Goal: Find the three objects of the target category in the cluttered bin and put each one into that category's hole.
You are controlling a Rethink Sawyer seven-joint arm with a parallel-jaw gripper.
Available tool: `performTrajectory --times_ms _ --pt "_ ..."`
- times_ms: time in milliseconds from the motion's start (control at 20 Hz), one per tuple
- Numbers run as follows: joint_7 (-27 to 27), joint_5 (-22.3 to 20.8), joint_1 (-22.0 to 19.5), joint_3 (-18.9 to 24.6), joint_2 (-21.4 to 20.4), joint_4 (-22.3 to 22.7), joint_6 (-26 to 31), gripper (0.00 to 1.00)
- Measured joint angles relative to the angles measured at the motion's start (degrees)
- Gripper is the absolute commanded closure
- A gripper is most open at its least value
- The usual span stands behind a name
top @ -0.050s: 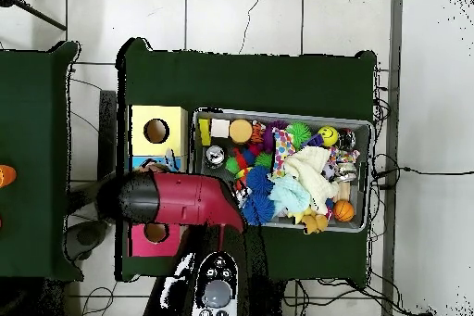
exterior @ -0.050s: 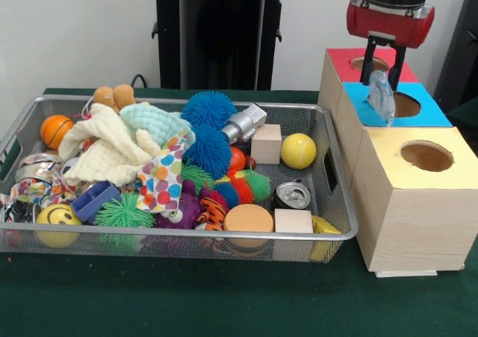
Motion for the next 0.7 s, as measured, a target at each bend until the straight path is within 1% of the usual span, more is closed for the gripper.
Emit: performTrajectory --times_ms 300,700 --pt "0.0 -2.1 0.1 0.9 -0.4 0.0 -0.7 1.0" --pt "0.0 -3.7 0.6 1.8 -0.6 0.1 -2.6 1.0"
